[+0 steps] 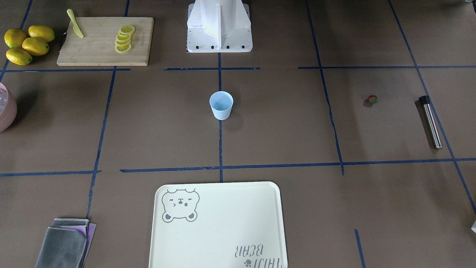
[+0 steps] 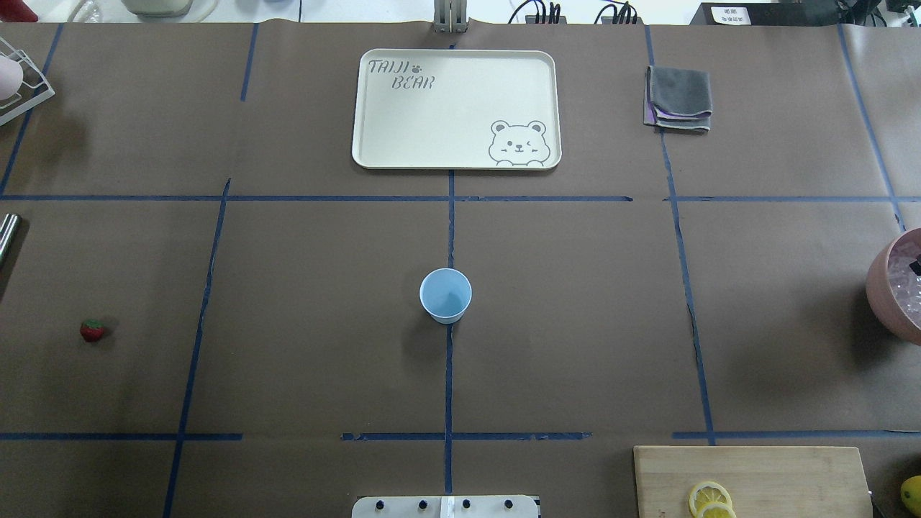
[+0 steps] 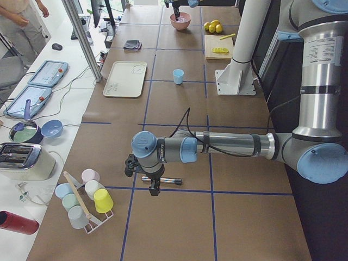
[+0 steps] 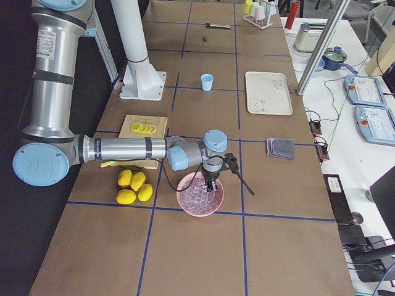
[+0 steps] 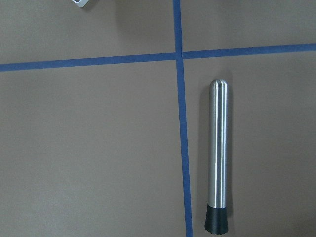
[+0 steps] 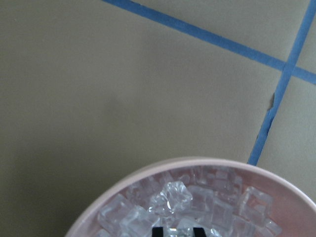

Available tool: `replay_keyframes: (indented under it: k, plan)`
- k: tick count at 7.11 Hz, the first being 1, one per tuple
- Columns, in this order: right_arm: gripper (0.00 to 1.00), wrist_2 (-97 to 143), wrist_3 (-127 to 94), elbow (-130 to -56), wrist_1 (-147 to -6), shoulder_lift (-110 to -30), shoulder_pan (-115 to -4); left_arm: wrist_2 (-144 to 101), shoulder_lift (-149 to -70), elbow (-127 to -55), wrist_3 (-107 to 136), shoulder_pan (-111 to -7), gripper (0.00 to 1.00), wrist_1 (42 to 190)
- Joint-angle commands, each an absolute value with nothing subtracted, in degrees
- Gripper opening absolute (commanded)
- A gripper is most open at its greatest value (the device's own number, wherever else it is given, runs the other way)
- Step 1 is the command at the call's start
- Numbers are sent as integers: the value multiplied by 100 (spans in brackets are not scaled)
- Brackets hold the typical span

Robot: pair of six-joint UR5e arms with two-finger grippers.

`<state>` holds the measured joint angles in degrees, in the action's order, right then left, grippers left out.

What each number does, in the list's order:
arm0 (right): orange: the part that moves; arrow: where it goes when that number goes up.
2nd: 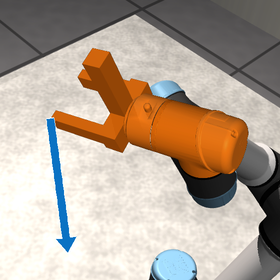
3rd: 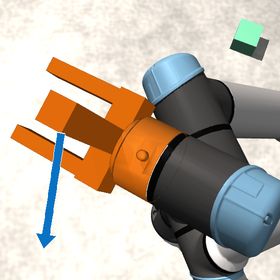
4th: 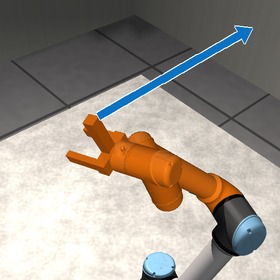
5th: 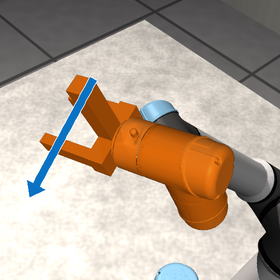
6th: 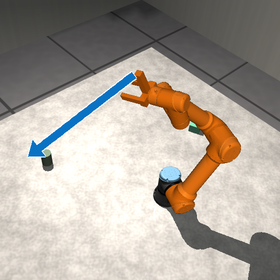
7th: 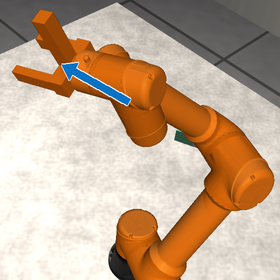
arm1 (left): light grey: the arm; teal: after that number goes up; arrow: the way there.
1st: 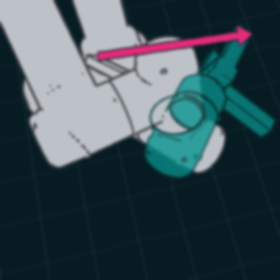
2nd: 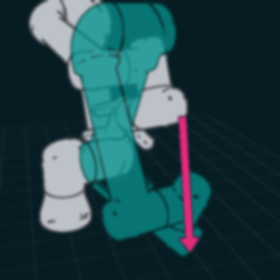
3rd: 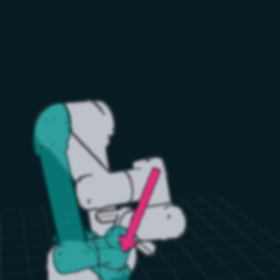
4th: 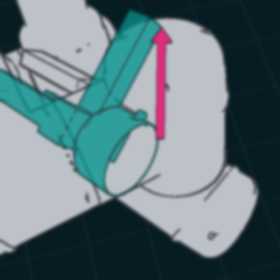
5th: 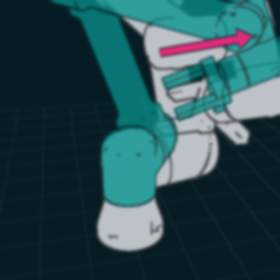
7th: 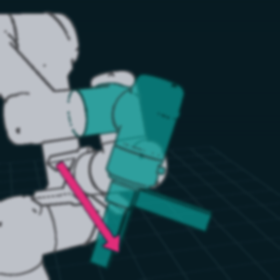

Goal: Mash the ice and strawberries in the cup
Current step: 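Grasp an ice cube from the pink bowl with the right gripper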

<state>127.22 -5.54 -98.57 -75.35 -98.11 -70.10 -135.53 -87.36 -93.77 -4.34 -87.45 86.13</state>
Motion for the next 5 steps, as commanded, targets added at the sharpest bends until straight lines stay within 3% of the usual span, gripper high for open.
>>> replay_keyframes:
  k: [1, 5]
  plan:
    - [0, 12770, -659, -10124, -7541, -9668, -7250, -13553, -8736, -9378, -422, -8736, 100, 8613]
    - [0, 12999, -2934, -11073, -7873, -9195, -7313, -13553, -8736, -9369, -404, -8640, 100, 8613]
